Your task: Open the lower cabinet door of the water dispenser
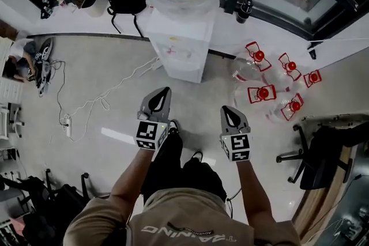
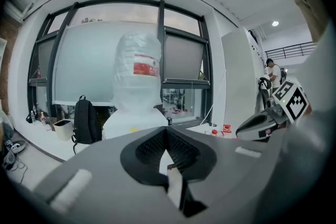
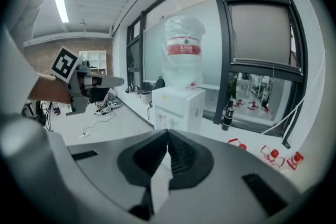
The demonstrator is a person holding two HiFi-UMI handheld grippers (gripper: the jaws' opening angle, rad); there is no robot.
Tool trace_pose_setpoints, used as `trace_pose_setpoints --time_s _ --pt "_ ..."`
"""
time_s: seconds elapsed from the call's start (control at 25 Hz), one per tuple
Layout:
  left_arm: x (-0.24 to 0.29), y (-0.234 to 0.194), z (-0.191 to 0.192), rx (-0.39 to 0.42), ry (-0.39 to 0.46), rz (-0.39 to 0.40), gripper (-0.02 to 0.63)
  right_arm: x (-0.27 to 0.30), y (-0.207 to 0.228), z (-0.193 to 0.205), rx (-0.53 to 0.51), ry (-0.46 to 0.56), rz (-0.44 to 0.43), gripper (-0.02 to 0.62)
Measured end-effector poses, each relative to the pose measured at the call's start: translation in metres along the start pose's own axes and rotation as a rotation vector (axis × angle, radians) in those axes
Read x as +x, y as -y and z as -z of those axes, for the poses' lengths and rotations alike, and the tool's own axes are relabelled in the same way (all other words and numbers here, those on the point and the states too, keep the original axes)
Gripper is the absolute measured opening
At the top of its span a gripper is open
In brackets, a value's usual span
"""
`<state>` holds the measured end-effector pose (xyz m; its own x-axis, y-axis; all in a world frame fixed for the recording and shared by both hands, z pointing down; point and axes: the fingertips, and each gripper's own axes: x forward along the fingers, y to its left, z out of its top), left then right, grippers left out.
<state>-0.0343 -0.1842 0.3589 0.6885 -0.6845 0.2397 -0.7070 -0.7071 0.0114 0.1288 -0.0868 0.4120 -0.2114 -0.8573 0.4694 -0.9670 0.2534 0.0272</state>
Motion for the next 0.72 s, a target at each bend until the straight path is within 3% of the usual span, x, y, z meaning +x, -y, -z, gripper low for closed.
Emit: trace_pose_setpoints --time_s 0.2,0.44,0.64,0.72 --pt "0.048 -0.014 0.081 -0.016 -0.007 -0.057 0.002 0.059 0.015 0.057 0.05 0.036 0.011 0.009" --pt "0.118 -0.03 0.199 -0.12 -0.018 -0.068 0.002 0.166 0.031 0.158 0.029 0.03 0.033 0.009" --pt "0.172 -0.048 0.282 -0.165 -0.017 -0.107 0.002 0.255 0.023 0.229 0.073 0.105 -0.059 0.009" --pt "0.193 -0.054 0.305 -0.176 -0.008 -0.113 0.002 0.285 0.025 0.254 0.054 0.104 -0.05 0.009"
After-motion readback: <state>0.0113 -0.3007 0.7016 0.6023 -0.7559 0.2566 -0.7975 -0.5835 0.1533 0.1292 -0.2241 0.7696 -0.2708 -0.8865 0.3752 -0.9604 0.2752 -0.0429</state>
